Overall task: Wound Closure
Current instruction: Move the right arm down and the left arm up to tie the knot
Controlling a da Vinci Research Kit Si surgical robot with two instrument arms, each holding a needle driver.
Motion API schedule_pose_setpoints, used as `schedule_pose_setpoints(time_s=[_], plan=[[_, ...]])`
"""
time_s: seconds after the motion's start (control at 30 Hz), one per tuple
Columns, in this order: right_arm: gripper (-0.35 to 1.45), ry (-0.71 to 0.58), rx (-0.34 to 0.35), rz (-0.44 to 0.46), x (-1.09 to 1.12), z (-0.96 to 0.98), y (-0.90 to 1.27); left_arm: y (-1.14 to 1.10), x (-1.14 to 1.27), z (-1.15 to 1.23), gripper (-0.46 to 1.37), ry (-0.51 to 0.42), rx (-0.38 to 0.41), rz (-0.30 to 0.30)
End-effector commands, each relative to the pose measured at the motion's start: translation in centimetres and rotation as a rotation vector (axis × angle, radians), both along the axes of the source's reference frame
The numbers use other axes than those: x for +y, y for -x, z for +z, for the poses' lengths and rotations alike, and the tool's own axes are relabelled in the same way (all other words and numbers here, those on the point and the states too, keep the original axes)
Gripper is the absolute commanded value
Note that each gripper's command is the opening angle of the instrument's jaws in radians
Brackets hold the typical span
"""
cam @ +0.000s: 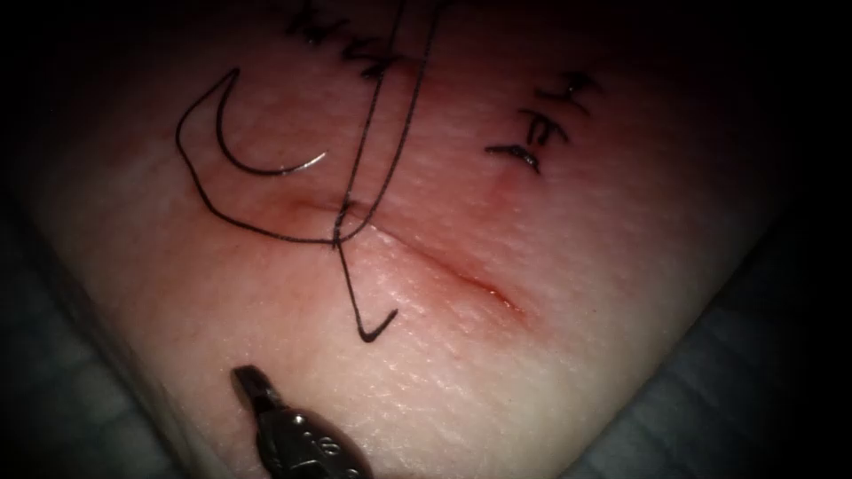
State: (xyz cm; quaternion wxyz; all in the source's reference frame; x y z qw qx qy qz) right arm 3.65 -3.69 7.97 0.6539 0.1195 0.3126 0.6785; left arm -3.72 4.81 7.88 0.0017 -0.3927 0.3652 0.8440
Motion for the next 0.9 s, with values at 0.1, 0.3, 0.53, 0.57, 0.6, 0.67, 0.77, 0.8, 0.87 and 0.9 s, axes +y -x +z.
schedule_pose_setpoints(time_s=[0.1, 0.3, 0.53, 0.57, 0.6, 0.67, 0.77, 0.8, 0.87, 0.9], plan=[[-0.35, 0.002, -0.003, 0.003, 0.01, 0.00, 0.00, 0.00, -0.04, 0.02, -0.35, -0.009, -0.006, 0.001], [-0.35, 0.004, -0.001, 0.004, 0.01, 0.00, 0.01, 0.00, -0.05, 0.02, -0.35, -0.011, -0.013, 0.002], [-0.35, 0.013, 0.003, 0.011, 0.01, 0.00, 0.01, 0.00, -0.06, 0.02, -0.35, -0.022, -0.030, 0.006], [-0.35, 0.013, 0.003, 0.010, 0.01, 0.00, 0.01, 0.00, -0.07, 0.03, -0.35, -0.025, -0.033, 0.002], [-0.35, 0.013, 0.003, 0.010, 0.01, 0.00, 0.01, 0.00, -0.07, 0.03, -0.35, -0.025, -0.035, 0.004], [-0.35, 0.015, 0.004, 0.012, 0.01, 0.00, 0.01, 0.00, -0.08, 0.03, -0.35, -0.025, -0.035, 0.007], [-0.35, 0.017, 0.006, 0.013, 0.01, 0.00, 0.01, 0.00, -0.08, 0.03, -0.35, -0.026, -0.035, 0.011], [-0.35, 0.017, 0.006, 0.013, 0.01, 0.00, 0.01, 0.00, -0.08, 0.03, -0.35, -0.026, -0.035, 0.012], [-0.35, 0.017, 0.005, 0.014, 0.01, 0.00, 0.01, 0.00, -0.08, 0.03, -0.35, -0.026, -0.035, 0.012], [-0.35, 0.020, 0.005, 0.016, 0.01, 0.00, 0.01, 0.00, -0.08, 0.03, -0.35, -0.026, -0.035, 0.012]])
